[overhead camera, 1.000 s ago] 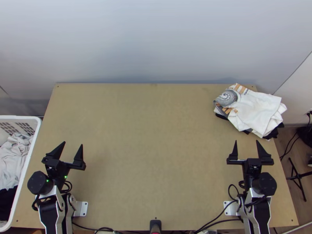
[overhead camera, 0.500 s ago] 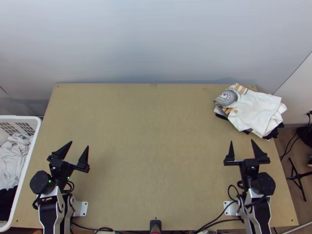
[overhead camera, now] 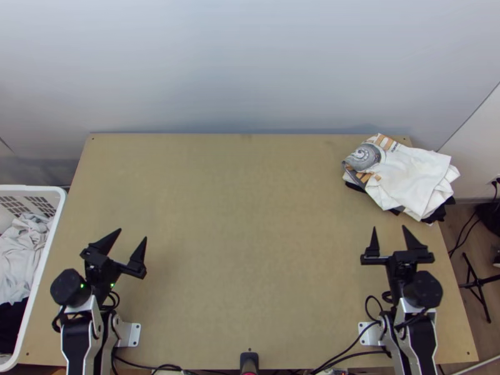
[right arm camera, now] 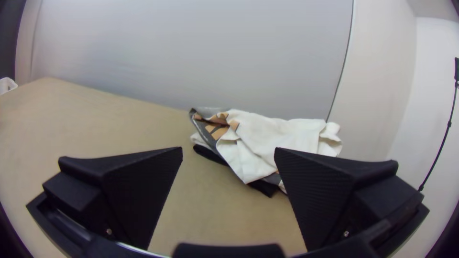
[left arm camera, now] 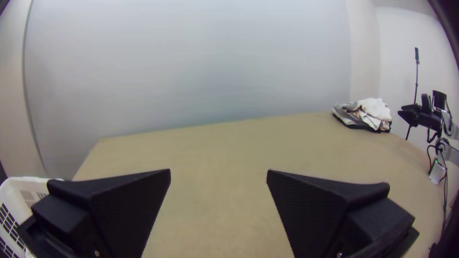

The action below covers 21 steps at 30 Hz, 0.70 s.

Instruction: Fold the t-shirt

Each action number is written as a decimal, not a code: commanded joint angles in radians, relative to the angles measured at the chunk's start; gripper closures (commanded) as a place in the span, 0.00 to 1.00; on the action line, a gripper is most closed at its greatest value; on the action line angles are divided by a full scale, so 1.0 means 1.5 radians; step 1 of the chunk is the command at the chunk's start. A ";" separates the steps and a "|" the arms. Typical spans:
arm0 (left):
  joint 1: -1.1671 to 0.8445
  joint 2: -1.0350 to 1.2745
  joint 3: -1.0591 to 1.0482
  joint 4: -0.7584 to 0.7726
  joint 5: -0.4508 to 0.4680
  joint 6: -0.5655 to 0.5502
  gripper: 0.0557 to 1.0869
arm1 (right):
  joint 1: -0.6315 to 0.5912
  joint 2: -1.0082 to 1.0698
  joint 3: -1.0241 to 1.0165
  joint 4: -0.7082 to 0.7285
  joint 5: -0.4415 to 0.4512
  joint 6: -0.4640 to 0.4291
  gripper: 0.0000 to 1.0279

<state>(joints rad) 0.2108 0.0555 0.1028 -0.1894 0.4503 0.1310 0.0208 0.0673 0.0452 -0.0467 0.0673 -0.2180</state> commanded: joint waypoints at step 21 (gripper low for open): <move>0.646 0.671 0.579 -0.455 -0.100 0.385 0.05 | -0.045 0.602 0.787 -0.594 0.027 0.078 0.05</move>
<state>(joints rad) 0.7956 0.8207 0.8799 -0.6937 0.3977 0.4126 -0.0319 0.7185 0.9253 -0.7059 0.0895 -0.1516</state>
